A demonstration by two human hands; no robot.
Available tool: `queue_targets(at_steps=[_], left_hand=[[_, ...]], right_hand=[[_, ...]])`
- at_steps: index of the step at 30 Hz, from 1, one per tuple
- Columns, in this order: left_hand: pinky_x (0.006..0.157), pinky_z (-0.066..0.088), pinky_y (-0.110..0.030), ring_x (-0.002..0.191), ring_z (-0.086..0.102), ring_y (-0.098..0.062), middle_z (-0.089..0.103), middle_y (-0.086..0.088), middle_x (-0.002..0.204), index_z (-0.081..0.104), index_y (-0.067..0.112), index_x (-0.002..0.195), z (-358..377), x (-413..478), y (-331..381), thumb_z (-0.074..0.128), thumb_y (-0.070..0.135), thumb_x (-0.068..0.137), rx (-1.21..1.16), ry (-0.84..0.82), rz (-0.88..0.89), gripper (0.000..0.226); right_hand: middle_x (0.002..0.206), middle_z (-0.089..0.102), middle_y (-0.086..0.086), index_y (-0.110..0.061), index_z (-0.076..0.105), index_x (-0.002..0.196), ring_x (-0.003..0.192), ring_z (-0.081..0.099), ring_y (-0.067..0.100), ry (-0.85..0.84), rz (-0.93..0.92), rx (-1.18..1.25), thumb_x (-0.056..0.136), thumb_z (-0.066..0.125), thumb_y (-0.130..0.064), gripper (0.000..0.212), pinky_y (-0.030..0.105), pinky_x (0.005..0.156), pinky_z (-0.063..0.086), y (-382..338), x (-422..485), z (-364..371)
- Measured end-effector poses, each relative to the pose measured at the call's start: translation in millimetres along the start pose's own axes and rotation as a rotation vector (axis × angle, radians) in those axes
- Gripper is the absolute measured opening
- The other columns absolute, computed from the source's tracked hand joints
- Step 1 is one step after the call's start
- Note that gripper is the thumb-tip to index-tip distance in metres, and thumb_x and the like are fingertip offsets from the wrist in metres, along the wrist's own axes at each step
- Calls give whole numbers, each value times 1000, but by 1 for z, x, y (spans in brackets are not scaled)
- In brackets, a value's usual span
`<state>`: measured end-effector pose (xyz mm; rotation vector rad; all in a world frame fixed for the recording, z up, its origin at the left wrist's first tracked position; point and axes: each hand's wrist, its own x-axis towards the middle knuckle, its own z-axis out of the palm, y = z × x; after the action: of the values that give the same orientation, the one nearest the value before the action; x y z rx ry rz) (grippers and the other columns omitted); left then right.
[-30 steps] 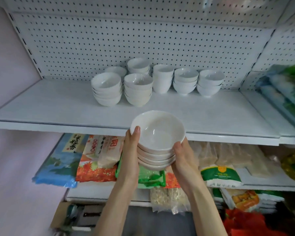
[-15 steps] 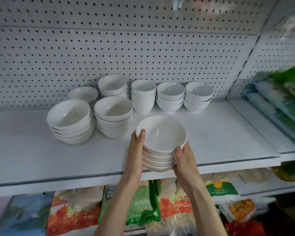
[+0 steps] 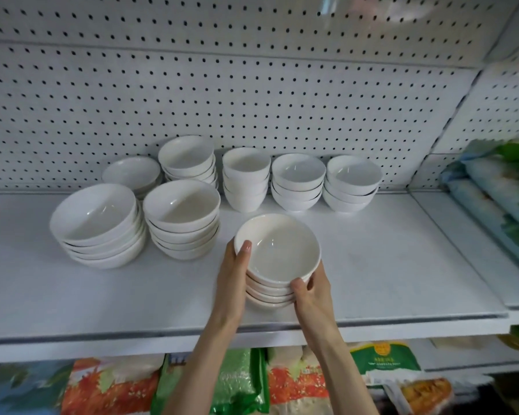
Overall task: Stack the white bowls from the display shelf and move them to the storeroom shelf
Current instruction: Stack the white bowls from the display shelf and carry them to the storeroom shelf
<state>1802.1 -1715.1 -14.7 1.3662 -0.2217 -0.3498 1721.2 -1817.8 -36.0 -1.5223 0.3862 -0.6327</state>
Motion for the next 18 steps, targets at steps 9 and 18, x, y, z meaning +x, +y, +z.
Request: queue_targets(at_steps=[9, 18], left_hand=[[109, 37, -55, 124, 56, -24, 64, -5, 127, 57, 18, 129, 8, 1, -3, 58, 76, 72, -35, 26, 52, 81], [111, 37, -39, 119, 56, -8, 63, 18, 117, 58, 40, 110, -13, -5, 2, 46, 61, 88, -5, -18, -77, 33]], right_hand=[[126, 53, -12, -33, 38, 128, 110, 52, -12, -123, 5, -32, 61, 61, -39, 71, 4, 85, 40, 1, 13, -11], [139, 46, -3, -27, 24, 139, 125, 46, -2, -280, -26, -191, 46, 87, -58, 116, 8, 96, 37, 12, 21, -22]])
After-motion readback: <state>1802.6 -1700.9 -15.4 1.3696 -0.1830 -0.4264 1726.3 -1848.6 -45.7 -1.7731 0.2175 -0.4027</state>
